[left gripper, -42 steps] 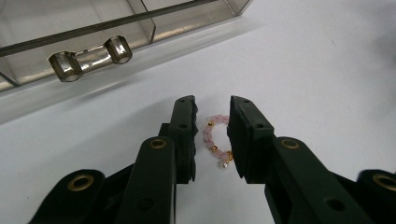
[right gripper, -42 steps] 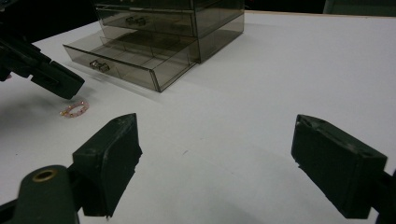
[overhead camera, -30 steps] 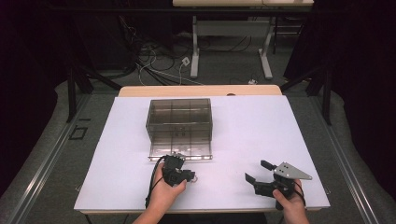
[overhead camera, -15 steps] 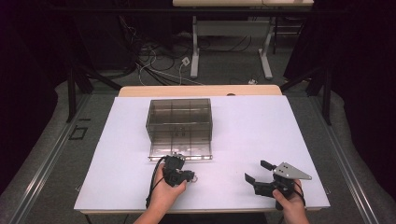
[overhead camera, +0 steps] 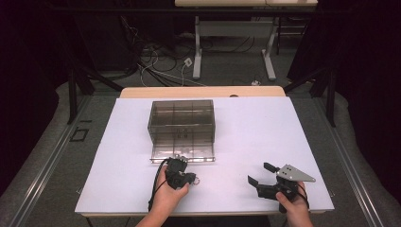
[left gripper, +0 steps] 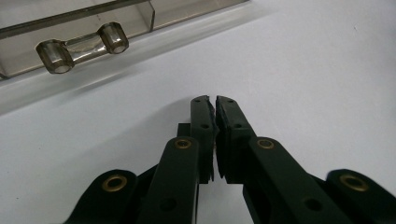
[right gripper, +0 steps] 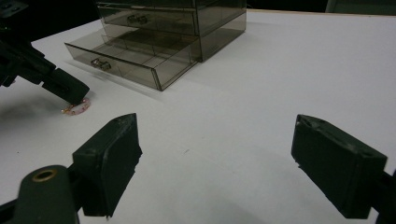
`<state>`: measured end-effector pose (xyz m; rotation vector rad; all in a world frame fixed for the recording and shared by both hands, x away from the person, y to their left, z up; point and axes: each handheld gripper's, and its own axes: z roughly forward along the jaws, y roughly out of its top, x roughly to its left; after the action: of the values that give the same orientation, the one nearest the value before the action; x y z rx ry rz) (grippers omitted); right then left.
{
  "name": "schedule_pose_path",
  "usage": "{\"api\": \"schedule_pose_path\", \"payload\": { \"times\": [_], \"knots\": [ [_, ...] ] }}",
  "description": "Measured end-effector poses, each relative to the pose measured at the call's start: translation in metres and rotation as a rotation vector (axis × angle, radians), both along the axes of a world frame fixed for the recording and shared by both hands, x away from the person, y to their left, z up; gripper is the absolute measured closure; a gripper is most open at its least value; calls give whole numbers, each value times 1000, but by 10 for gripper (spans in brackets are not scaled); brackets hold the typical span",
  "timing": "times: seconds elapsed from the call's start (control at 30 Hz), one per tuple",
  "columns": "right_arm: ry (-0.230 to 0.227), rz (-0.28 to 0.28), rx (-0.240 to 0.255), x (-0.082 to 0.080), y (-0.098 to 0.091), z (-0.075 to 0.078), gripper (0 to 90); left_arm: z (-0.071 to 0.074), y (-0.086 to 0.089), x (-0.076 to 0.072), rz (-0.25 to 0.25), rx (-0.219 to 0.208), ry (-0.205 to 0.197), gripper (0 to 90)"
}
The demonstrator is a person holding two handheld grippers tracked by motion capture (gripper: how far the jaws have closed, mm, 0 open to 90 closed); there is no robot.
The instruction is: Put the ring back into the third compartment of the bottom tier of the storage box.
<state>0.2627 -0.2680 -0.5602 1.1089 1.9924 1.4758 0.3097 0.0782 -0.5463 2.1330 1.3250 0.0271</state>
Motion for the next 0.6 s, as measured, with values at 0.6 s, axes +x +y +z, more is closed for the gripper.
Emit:
{"api": "schedule_pose_path", "payload": {
  "times": [0.6],
  "knots": [
    [2,3,3,0,0,0,148,3,1,1,-1,-7,10,872]
  ]
}}
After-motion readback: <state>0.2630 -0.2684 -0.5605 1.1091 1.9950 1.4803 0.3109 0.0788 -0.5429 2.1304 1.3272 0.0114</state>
